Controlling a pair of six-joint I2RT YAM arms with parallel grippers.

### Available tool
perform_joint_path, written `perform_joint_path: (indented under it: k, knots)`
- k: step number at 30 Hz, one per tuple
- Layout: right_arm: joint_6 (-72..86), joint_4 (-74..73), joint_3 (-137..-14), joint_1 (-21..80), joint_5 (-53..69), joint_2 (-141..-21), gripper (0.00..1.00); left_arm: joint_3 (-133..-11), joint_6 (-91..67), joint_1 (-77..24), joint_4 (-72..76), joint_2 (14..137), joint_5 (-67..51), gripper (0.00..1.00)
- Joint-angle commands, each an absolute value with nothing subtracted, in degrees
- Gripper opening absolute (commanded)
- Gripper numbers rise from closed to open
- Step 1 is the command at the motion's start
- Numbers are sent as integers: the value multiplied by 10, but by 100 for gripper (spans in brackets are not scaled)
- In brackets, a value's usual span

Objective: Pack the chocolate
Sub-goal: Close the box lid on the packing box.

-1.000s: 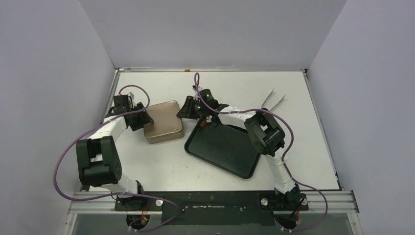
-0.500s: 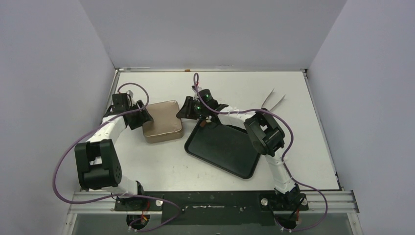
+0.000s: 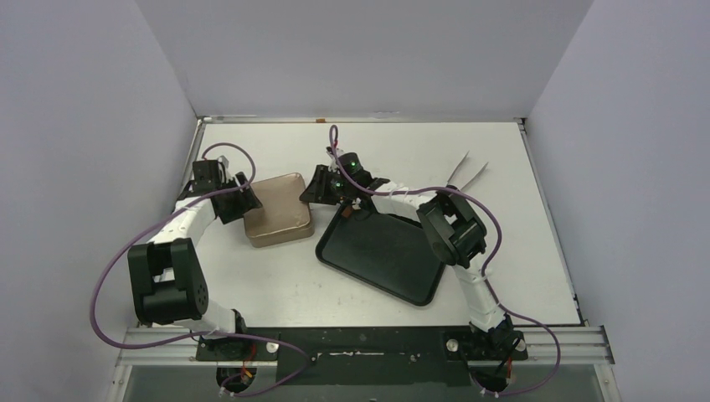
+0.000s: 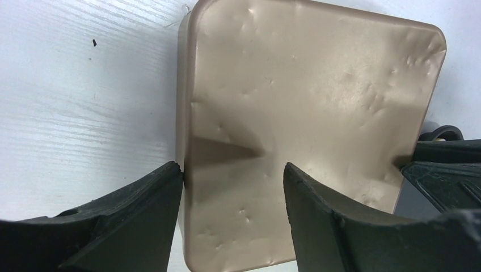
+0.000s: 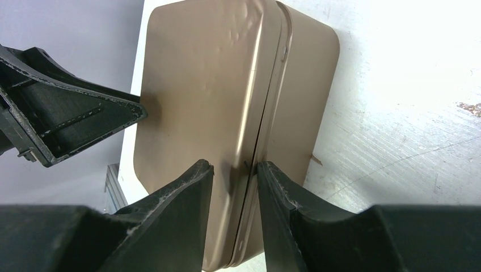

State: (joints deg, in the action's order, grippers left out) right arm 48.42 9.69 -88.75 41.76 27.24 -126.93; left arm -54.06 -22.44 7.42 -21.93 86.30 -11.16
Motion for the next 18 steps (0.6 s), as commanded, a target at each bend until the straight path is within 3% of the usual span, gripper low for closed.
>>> perform_joint_path:
  k: [1, 7, 14, 18]
  knots:
    - [476, 103, -917, 430, 276, -1231, 36, -563, -214, 73, -209, 851, -122, 62]
    - [472, 105, -921, 432, 281, -1231, 36, -569, -231, 73, -205, 836, -155, 53]
    - [475, 114, -916, 431, 283, -1229, 39, -575, -251, 73, -201, 809, -160, 52]
    - [473, 117, -915, 431, 281, -1225, 30, -573, -238, 71, -212, 808, -133, 52]
